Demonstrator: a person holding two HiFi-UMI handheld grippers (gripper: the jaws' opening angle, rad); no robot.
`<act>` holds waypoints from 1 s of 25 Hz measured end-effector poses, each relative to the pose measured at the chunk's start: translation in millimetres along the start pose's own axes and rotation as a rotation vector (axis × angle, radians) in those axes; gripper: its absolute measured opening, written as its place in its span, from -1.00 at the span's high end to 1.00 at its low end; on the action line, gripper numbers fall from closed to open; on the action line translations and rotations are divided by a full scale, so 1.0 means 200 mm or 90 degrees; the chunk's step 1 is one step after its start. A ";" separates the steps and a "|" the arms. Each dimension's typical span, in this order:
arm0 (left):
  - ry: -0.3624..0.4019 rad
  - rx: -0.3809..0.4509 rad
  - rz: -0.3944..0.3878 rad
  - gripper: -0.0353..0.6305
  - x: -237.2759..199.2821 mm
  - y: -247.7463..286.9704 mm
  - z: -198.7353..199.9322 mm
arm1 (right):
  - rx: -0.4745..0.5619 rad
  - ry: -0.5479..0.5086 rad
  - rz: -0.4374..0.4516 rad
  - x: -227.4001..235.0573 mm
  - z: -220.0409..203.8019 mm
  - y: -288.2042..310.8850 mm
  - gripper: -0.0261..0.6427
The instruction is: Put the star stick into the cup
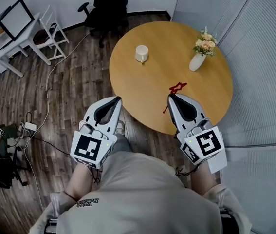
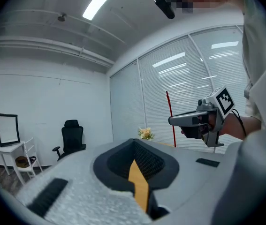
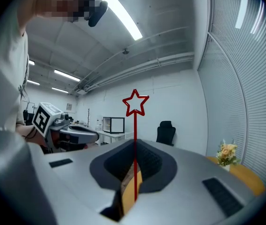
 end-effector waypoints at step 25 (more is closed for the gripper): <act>-0.007 0.003 -0.175 0.83 -1.05 0.69 -0.13 | 0.003 0.021 -0.149 0.24 0.17 1.12 0.83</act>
Point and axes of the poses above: the fingertips, and each gripper's own axes: y forward along the fingers, x to its right, z out of its top, the point moved 5 cm from there along -y, backward along the fingers, and after that the axes turned 7 degrees about y, right-handed, at the moved point
